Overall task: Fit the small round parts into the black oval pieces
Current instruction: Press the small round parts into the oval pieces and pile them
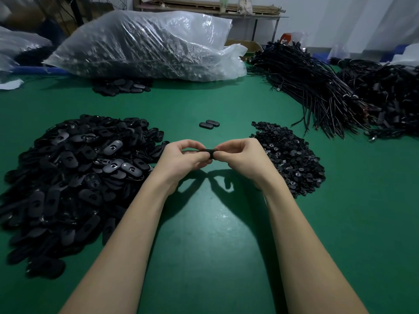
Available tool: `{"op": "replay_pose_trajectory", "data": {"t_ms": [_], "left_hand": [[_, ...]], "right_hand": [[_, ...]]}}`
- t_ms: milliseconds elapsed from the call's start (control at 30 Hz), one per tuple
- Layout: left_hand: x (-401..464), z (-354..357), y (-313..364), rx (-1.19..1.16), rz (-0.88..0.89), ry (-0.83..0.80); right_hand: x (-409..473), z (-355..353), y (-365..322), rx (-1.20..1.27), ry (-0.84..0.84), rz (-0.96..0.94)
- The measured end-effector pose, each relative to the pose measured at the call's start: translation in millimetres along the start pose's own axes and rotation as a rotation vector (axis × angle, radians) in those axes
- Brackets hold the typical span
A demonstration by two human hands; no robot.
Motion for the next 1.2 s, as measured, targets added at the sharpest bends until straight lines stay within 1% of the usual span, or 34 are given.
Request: {"op": "replay_pose_trajectory", "data": {"t_ms": [433, 600, 1000, 1200], "left_hand": [[1.7, -1.6, 0.4, 0.050, 0.029, -0.022], [2.7, -3.0, 2.7, 0.085, 0.050, -0.046], [2.4, -2.0, -3.3, 0.302, 0.076, -0.021], [0.9, -1.3, -1.1, 0.287, 0.077, -0.043]], "right_hand": [[-0.6, 3.3, -1.8, -0.038, 0.027, 0.000], [-2.3, 3.9, -1.9, 0.005, -0.009, 0.008], [-4.0, 8.8, -4.7, -0.194, 0.072, -0.033], [-3.3, 6.9, -2.7, -0.157, 0.075, -0.036]]}}
Point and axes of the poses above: each hand's wrist, its own x-axis towards the middle knuckle, its own z-axis out of the palm, y = z × x, the point moved 8 cm from there along x, towards the middle knuckle, and after that the axes turned 3 degrees about z, right-handed, at the moved point
